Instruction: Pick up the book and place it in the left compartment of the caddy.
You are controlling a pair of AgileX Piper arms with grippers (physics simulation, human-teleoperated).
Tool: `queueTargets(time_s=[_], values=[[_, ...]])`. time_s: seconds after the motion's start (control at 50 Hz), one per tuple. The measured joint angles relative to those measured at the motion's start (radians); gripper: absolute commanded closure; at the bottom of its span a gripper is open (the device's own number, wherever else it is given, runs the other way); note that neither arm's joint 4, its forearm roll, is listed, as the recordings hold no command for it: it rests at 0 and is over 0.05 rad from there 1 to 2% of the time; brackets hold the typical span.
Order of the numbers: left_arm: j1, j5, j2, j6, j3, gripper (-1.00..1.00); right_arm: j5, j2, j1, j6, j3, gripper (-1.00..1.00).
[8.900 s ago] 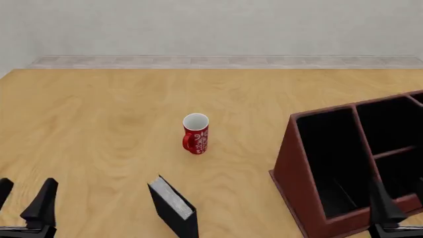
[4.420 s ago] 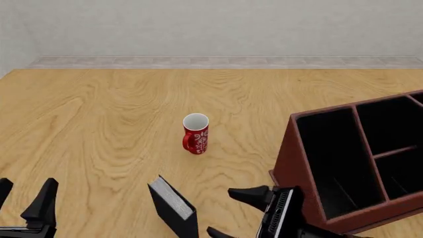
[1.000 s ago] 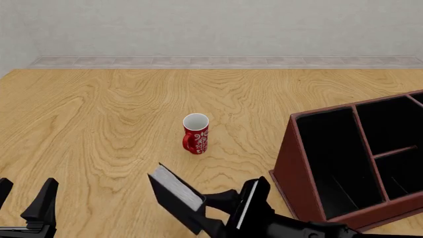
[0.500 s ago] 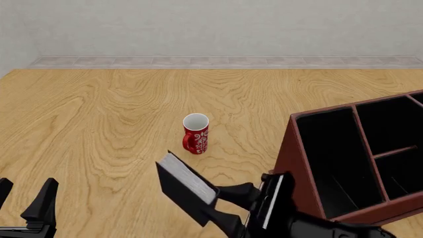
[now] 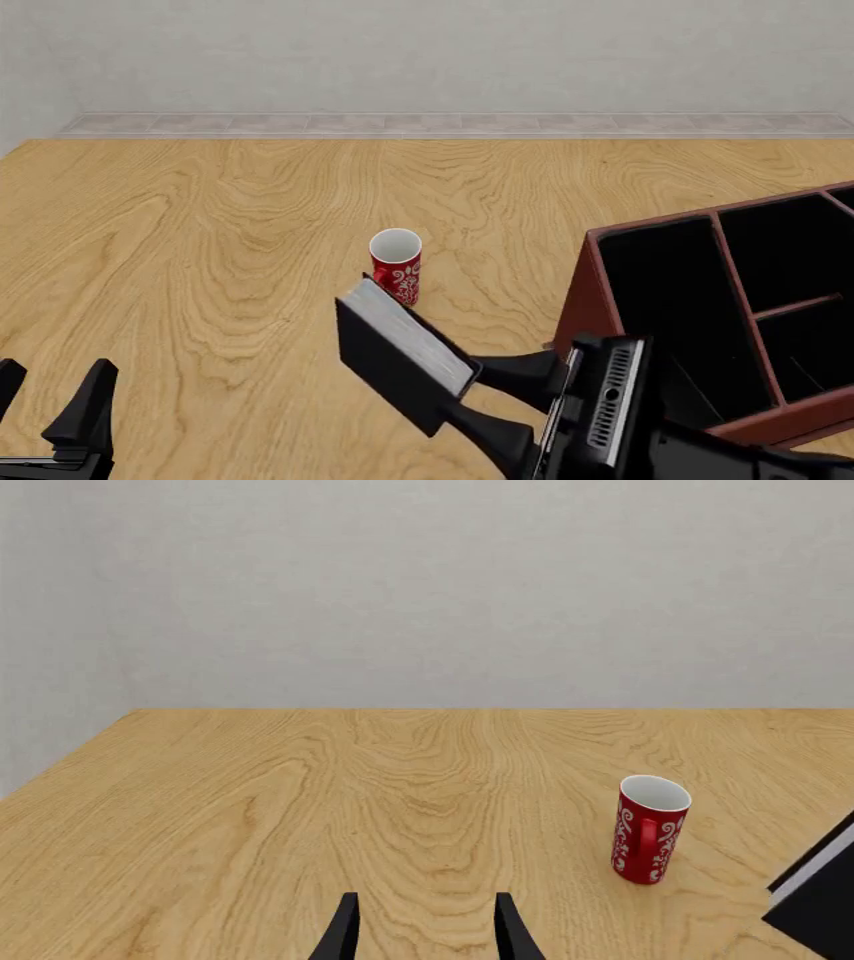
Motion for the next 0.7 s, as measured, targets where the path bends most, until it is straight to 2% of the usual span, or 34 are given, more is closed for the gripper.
queueTargets(time_s=[0.7], values=[[0.0, 0.0, 0.0, 0.0, 0.0, -1.0, 0.199, -0.259, -0.065, -0.041, 0.006, 1.0]])
